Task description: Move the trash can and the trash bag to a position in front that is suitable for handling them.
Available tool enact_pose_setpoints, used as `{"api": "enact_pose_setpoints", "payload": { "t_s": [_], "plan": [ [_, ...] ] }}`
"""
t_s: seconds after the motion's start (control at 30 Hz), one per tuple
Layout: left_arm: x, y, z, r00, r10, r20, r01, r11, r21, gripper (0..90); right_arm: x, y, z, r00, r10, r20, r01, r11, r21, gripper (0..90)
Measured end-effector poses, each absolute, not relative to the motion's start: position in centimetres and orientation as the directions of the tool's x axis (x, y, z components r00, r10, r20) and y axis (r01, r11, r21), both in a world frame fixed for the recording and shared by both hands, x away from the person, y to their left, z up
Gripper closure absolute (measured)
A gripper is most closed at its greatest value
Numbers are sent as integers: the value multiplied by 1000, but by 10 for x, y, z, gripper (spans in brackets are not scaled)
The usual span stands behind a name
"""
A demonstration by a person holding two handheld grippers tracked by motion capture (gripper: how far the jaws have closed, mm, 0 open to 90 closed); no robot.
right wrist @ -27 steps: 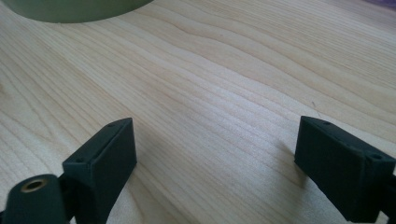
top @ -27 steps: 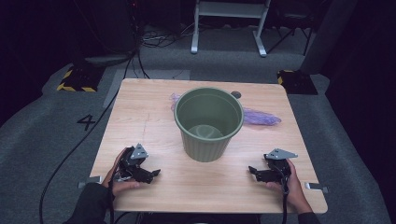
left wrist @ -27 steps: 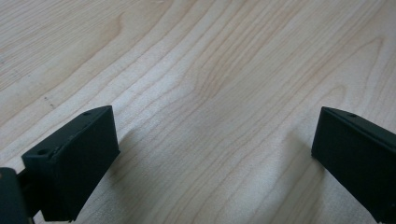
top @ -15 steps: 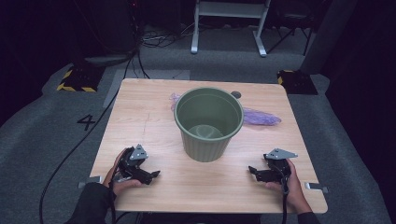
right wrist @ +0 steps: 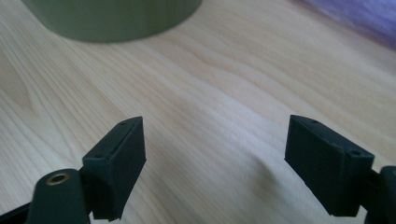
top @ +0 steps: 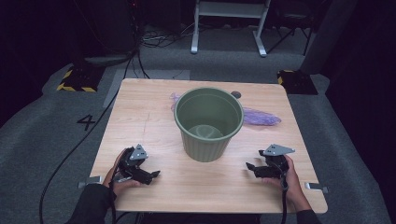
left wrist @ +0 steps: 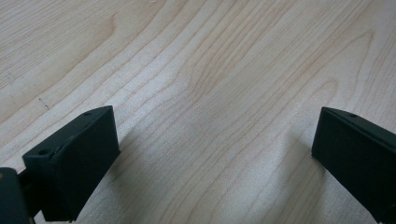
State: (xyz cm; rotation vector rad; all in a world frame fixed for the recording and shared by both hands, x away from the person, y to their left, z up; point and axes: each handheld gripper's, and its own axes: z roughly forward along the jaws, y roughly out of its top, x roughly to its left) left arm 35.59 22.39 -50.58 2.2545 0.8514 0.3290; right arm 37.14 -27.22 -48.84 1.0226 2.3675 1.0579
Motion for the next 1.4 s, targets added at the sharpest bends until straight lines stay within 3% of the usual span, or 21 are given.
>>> {"api": "enact_pose_setpoints", "payload": {
  "t_s": [0.7, 1.4],
  "plan": [
    [356, 224, -506, 752, 659, -8, 483, -543, 687, 3, 391, -206, -470, -786, 616, -49, 350, 509, 786, 187],
    [363, 211, -505, 757, 654, -7, 480, -549, 684, 0, 398, -177, -474, -796, 600, -79, 308, 513, 801, 187]
  ]
}}
